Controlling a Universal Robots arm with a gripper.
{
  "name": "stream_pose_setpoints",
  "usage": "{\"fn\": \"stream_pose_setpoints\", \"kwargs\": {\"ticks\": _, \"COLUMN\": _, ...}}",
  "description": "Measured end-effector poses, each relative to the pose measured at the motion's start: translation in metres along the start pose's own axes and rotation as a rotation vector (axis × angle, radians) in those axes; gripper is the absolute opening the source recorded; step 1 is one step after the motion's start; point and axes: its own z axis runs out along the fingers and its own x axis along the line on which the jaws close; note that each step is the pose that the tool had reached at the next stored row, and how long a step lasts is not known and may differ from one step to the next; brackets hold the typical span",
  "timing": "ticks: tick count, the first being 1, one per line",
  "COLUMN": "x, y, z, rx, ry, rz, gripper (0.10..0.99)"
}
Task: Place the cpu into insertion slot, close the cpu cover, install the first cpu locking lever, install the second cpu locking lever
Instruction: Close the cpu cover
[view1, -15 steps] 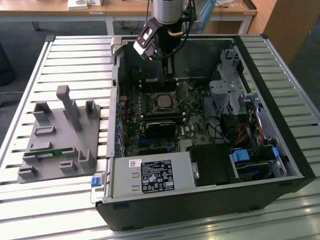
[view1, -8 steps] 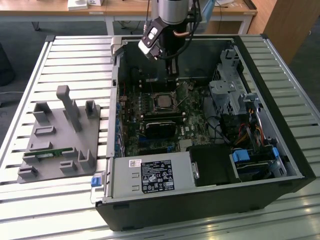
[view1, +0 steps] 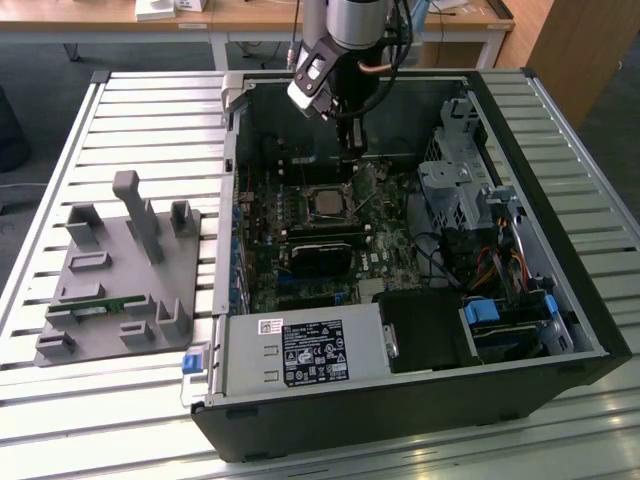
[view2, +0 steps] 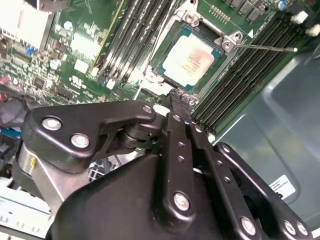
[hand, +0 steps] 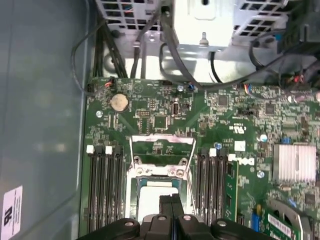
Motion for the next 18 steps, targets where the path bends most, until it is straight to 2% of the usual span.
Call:
{"fn": "stream_pose_setpoints", "kwargs": {"ticks": 1, "x": 0.0000, "y": 0.0013, "z": 0.0002, "rx": 0.000, "ry": 0.0004, "rz": -0.006, "gripper": 0.106}}
{"fn": "stream_pose_setpoints", "kwargs": {"ticks": 2, "x": 0.0002, "y": 0.0169, "z": 0.0018, "rx": 0.006, "ry": 0.0007, "rz": -0.007, "gripper": 0.106}}
{"fn": "stream_pose_setpoints", "kwargs": {"ticks": 4, "x": 0.0003, "y": 0.0224, "z": 0.0024, "rx": 0.008, "ry": 0.0005, "rz": -0.007, "gripper": 0.106}}
{"fn": "stream_pose_setpoints", "kwargs": {"ticks": 12, "x": 0.0006, "y": 0.0382, "z": 0.0040, "rx": 0.013, "ry": -0.0003, "rz": -0.007, "gripper": 0.106}}
{"fn": "stream_pose_setpoints", "kwargs": {"ticks": 18, "x": 0.0015, "y": 0.0470, "z": 0.0047, "rx": 0.016, "ry": -0.0004, "rz": -0.007, "gripper": 0.106}}
